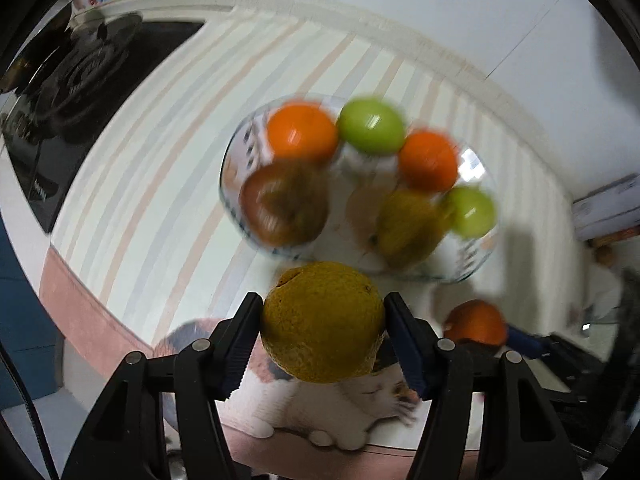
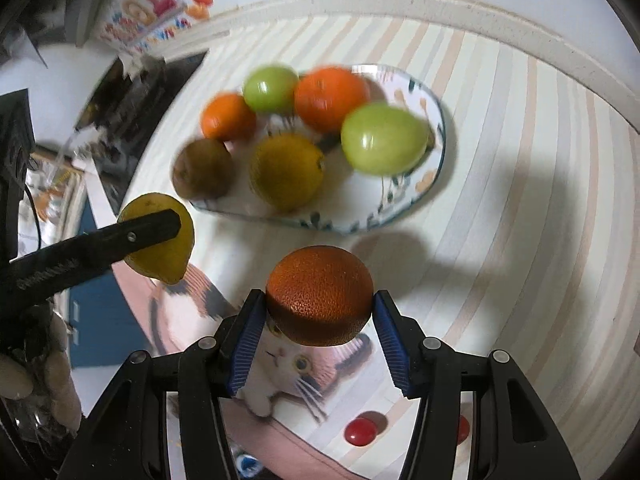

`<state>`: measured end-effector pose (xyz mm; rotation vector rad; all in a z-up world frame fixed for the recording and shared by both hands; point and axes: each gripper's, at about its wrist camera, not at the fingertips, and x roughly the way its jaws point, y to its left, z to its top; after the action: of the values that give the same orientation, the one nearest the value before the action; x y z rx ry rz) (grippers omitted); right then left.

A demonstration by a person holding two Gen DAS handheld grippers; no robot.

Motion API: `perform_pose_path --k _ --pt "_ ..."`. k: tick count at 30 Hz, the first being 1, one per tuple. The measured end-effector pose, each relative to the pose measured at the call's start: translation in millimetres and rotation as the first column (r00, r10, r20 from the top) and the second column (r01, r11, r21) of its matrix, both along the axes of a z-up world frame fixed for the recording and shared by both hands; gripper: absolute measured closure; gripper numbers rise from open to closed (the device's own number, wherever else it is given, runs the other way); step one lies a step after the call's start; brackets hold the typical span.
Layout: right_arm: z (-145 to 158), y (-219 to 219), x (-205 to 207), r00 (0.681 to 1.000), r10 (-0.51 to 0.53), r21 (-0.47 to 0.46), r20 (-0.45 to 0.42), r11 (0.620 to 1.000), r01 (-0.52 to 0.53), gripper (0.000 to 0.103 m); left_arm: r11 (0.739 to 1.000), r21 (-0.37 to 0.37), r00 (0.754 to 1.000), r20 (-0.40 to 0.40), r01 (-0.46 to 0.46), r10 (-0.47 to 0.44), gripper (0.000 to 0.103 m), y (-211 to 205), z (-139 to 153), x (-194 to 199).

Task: Organize fruits
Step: 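Carry both fruits onto the white plate and open both tools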

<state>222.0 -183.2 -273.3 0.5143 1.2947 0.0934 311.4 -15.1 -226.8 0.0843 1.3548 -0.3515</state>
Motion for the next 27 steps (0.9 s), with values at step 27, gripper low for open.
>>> perform_pose_path --k 27 --pt "-19 -97 133 0.983 -0.138 -0.009 -0.119 0.99 0.138 0.042 0.997 0.077 0.998 -0.067 0.022 -0.017 0.043 -58 -20 95"
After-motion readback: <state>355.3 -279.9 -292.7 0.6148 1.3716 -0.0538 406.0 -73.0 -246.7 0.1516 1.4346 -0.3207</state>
